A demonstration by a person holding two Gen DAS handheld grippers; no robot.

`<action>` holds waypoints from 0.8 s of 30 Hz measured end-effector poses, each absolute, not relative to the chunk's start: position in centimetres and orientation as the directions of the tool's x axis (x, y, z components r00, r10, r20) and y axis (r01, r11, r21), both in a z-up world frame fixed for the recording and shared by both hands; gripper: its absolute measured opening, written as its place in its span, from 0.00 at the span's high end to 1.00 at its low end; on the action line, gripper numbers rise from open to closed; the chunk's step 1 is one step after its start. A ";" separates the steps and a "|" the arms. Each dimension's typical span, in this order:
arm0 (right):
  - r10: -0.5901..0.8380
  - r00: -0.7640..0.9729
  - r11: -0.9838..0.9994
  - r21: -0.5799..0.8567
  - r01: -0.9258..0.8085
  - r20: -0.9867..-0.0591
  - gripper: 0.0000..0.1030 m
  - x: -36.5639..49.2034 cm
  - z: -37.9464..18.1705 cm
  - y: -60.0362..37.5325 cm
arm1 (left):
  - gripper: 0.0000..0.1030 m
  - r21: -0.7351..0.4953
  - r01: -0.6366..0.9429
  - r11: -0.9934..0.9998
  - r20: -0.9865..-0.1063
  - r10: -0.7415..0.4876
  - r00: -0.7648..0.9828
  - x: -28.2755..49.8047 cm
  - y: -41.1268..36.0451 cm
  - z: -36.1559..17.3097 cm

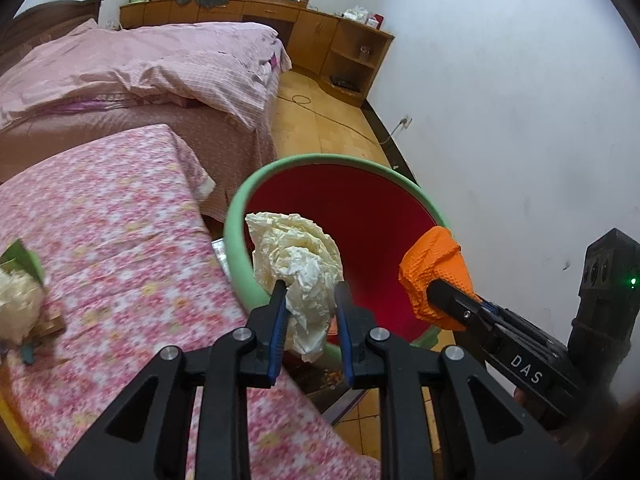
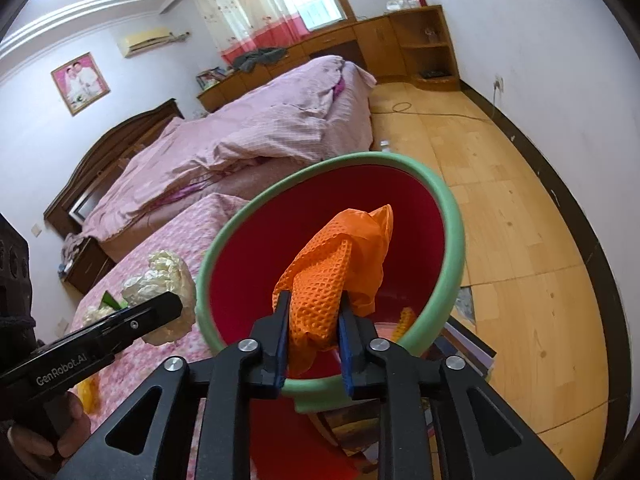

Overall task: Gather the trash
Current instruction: 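Carry both items to the red bucket and open both tools to drop them, then move both open tools back over the yellow foam net on the bed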

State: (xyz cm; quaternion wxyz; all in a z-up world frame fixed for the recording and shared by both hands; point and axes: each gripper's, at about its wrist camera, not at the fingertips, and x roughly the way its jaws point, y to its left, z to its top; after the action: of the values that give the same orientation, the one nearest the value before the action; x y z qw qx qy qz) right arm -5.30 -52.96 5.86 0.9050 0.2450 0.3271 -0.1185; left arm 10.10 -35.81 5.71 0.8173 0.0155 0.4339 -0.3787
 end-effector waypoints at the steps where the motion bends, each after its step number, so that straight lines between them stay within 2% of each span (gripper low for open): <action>1: -0.056 0.757 0.848 0.369 0.380 -0.651 0.69 -5.2 5.8 -53.3 | 0.71 -0.299 0.630 0.717 -0.727 -0.599 0.336 10.2 -36.0 5.5; 3: -0.057 0.758 0.835 0.385 0.392 -0.650 0.64 -5.4 5.6 -53.8 | 0.58 -0.284 0.620 0.731 -0.739 -0.579 0.344 10.4 -36.3 5.1; 5: -0.058 0.757 0.822 0.399 0.406 -0.651 0.64 -5.5 5.4 -54.1 | 0.53 -0.278 0.615 0.738 -0.744 -0.570 0.349 10.6 -36.5 4.9; 13: -0.073 0.777 0.815 0.412 0.408 -0.625 0.57 -6.1 6.1 -54.1 | 0.53 -0.288 0.575 0.765 -0.739 -0.560 0.375 11.3 -34.6 5.0; 24: -0.034 0.804 0.831 0.430 0.353 -0.594 0.57 -7.3 7.7 -51.6 | 0.53 -0.289 0.487 0.824 -0.709 -0.526 0.469 9.7 -28.0 6.9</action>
State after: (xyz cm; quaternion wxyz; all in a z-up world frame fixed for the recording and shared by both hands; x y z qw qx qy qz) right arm -7.27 -51.63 7.71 0.9103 0.2708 0.2945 -0.1062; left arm 9.66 -27.98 6.92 0.8568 -0.0230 0.4219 -0.2956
